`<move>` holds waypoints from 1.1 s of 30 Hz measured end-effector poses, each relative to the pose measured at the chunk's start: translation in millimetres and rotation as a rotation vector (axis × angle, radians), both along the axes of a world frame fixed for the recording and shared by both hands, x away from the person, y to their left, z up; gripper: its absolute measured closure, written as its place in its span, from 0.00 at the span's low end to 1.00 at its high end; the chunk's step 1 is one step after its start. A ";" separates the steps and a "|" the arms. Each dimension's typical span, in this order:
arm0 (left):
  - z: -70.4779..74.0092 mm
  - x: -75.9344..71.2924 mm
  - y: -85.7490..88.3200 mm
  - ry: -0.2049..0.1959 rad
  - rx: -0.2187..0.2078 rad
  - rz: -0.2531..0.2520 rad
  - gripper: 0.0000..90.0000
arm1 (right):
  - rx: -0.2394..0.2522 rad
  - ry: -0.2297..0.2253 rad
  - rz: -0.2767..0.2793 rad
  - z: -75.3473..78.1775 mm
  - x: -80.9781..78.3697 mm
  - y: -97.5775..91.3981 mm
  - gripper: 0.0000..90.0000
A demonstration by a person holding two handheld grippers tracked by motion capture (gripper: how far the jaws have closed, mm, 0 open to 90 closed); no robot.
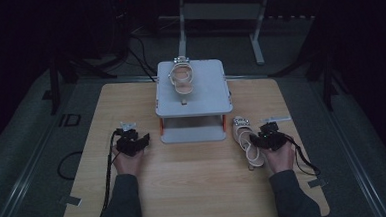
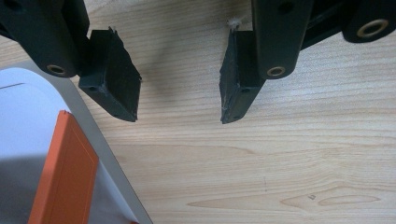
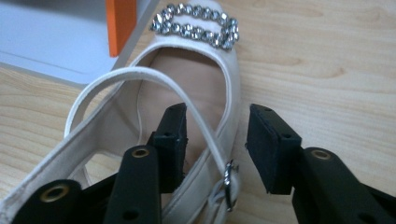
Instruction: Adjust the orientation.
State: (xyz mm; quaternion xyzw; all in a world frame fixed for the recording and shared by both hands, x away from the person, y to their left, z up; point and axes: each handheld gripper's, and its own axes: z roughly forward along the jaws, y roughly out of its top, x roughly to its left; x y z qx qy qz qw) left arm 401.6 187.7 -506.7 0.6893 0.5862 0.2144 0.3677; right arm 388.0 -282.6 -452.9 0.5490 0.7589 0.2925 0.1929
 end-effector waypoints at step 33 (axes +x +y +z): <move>0.2 -0.3 -0.3 0.002 0.006 -0.003 0.53 | 0.170 0.183 -0.272 6.8 7.3 -5.3 0.93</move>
